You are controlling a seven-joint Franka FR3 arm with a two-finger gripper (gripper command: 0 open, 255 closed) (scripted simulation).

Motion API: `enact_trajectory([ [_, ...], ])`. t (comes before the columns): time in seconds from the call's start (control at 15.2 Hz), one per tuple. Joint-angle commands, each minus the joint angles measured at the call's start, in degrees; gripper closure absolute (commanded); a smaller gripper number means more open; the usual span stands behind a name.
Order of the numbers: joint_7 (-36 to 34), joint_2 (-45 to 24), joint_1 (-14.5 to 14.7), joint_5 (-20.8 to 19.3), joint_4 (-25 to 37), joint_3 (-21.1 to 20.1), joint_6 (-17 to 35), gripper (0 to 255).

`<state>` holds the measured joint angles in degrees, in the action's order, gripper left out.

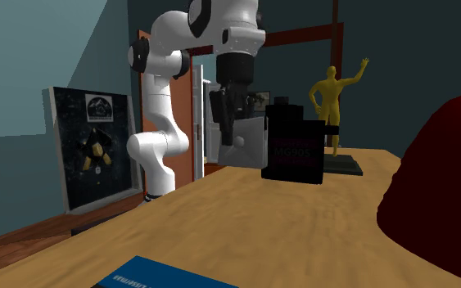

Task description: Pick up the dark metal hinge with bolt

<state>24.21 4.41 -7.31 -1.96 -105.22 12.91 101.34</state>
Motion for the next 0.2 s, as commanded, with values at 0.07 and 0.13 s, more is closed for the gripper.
enact_trajectory([
  [0.07,0.20,-0.17,-0.05,0.05,2.10,0.07,-1.93,255],
  [0.13,0.21,-0.18,-0.05,0.05,2.12,0.07,-1.93,255],
])
